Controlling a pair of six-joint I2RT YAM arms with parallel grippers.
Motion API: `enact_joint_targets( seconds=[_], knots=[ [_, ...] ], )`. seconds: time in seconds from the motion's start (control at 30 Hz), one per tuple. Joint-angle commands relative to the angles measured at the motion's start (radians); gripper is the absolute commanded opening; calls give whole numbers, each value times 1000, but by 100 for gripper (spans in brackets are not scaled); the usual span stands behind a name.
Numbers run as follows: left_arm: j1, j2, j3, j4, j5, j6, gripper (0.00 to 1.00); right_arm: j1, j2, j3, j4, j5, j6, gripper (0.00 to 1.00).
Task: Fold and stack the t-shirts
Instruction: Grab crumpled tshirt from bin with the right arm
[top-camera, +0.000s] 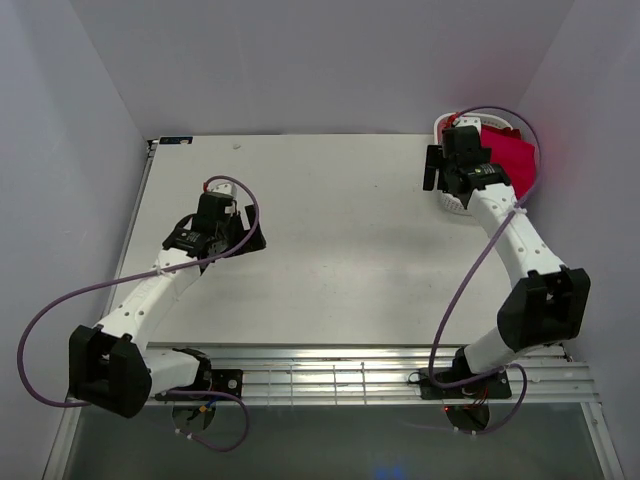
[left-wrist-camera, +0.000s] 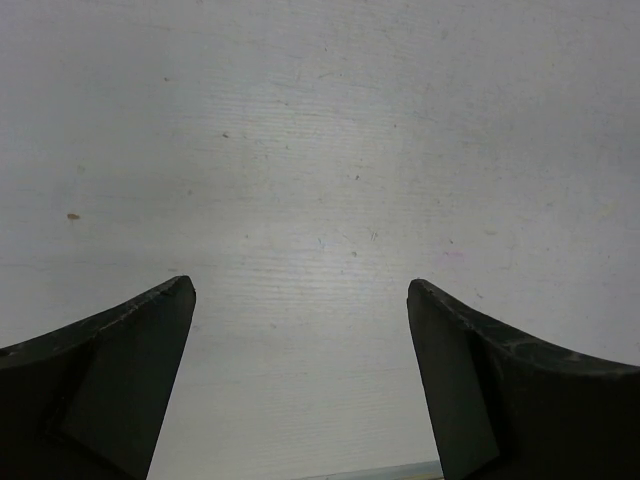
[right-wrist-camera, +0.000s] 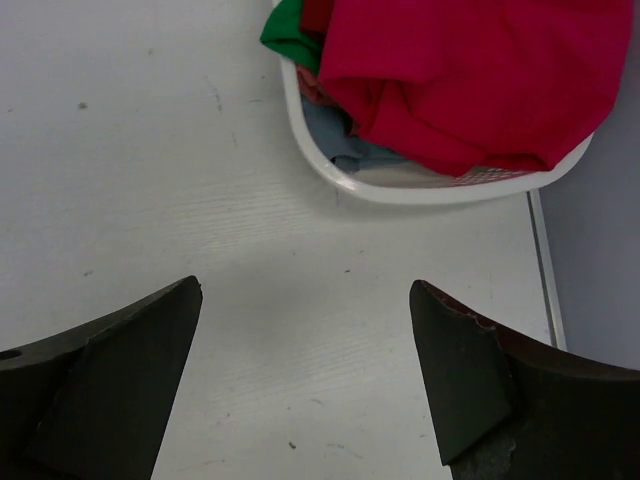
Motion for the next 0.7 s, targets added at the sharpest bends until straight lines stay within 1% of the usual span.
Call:
enact_joint_targets(
  seconds=[0.0,0.07,0.1,0.13,0.17,0.27,0.3,0.4,0.47,0.57,0.6,0.67],
  knots=[
    [1,-12,-38,56,71,-77,98,-73,112,98,13,58,-72,91],
    [-1,-19,-35,49,71,-95,98,-99,192,152,54,114,-101,91],
    [1,-27,-37,50,71,-101,98,-111,216,175,73,118,-115,93],
    [1,-33,-35,50,71,-103,98,-139,277,206,87,124,-110,96],
    [1,-45,-30,49,71,-101,98,-154,310,280,85,112,-103,98],
    [1,-73,-21,27,68,-88,98,-196,436,399,85,61,-115,94],
    [1,-83,-24,23,62,-88,98,-201,463,469,79,56,-124,92],
    [-1,-126,-44,17,25,-88,98,-219,557,543,68,18,-119,91],
    [1,-139,-55,11,14,-85,98,-222,583,559,68,12,-124,90],
    [1,-142,-63,-3,3,-86,98,-233,608,550,58,-13,-116,83],
    [1,-137,-64,-6,0,-85,98,-236,611,531,58,-26,-116,79],
    [1,-133,-63,-11,-9,-85,98,-236,608,510,58,-56,-113,78]
  ],
)
